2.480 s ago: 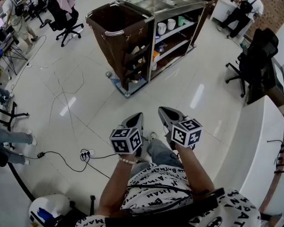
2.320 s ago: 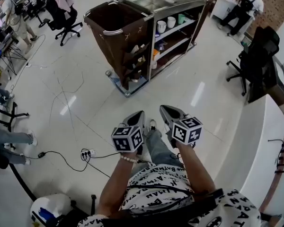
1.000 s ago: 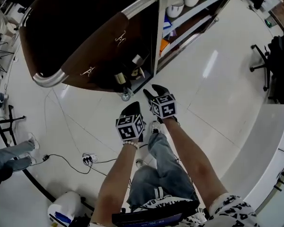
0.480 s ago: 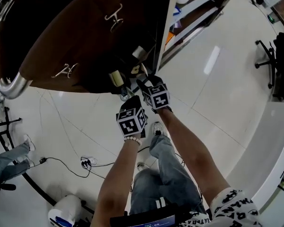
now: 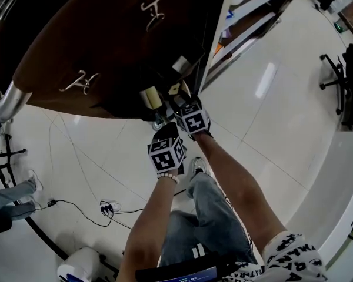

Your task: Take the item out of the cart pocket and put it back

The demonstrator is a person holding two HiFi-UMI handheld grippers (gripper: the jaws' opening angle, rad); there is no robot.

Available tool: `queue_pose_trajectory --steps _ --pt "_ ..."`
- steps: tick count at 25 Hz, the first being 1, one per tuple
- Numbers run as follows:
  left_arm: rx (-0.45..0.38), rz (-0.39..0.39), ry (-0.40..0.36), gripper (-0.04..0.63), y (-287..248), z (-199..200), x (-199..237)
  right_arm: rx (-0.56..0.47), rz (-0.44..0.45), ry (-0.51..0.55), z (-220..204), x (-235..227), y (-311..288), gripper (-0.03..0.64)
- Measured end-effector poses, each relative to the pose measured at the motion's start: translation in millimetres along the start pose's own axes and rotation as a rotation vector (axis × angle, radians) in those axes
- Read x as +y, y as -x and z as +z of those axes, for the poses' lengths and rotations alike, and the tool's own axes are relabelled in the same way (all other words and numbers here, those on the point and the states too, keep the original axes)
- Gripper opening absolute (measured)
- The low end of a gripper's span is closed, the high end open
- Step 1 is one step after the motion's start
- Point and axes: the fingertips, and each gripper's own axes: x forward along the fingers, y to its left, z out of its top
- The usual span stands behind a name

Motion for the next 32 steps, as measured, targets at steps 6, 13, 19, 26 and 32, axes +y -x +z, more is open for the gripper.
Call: queue_pose_trajectory --steps 6,13,19,26,32 --pt "-0.022 -0.014 -0.007 0.003 -1 4 -3 0.008 -0.013 0.038 6 -1 -6 0.186" --pt "-0.035 -0.016 -0.012 0.003 14 6 -8 0.001 -0.015 0.069 10 1 17 0.161" --pt "-0.040 -0.031 -0.037 0.003 59 12 -31 -0.033 -0.066 0.057 28 13 79 0.161" --pt "-0.069 -0.060 -0.065 0.003 144 24 -64 -0.102 -0.126 0.012 53 34 184 0.160" --pt "-0.142 -0.093 -0.074 0.003 266 29 -87 -0.190 -0.159 -0.019 86 91 323 0.160"
